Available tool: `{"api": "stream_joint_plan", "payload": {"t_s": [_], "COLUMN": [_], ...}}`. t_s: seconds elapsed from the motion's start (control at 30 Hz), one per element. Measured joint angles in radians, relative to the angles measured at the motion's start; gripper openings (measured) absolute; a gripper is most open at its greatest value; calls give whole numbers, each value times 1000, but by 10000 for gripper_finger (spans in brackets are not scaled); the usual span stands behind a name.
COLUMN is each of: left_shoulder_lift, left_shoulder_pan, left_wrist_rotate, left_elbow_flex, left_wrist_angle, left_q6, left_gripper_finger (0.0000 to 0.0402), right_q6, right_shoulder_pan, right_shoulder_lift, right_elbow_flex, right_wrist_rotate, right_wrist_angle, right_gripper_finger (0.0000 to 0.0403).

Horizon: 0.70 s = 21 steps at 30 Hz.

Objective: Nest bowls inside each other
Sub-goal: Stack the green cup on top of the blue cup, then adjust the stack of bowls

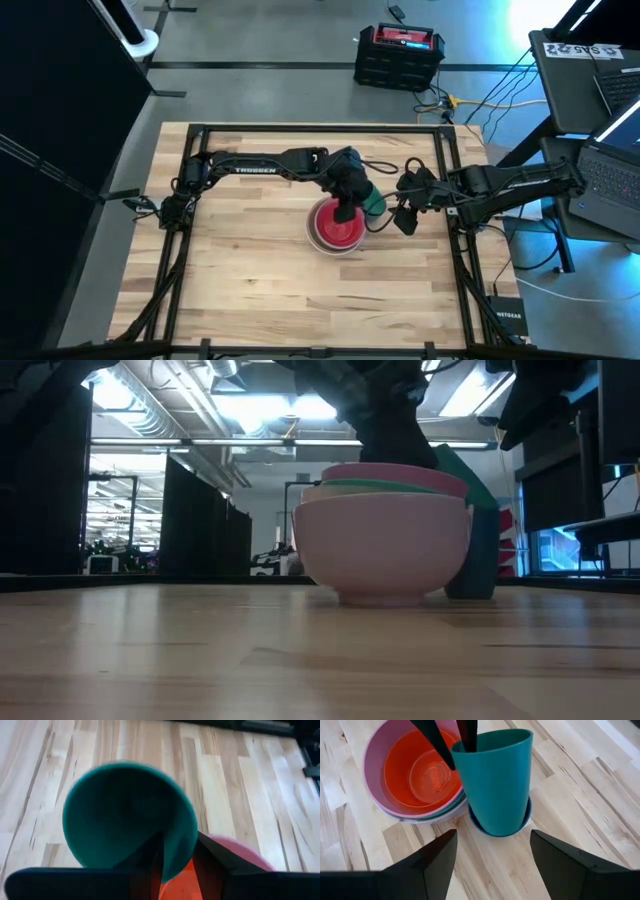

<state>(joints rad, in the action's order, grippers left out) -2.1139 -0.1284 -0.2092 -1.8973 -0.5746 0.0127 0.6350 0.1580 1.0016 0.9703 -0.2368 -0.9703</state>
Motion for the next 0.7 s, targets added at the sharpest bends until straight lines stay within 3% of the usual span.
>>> {"api": "stream_joint_plan", "payload": {"t_s": [0.7], "left_shoulder_lift": [12], "left_shoulder_pan": [2], "left_wrist_rotate": [0], "left_elbow_flex": [-9], "left_wrist_angle": [106], "left_q6": [-22], "left_gripper_finger": [81], "right_q6": [-1], "right_shoulder_pan": [-1], "right_shoulder_lift": [0], "right_elbow_flex": [0], "right_wrist_rotate": [-10], "right_wrist_angle": [-2], "right_gripper_finger": [237]}}
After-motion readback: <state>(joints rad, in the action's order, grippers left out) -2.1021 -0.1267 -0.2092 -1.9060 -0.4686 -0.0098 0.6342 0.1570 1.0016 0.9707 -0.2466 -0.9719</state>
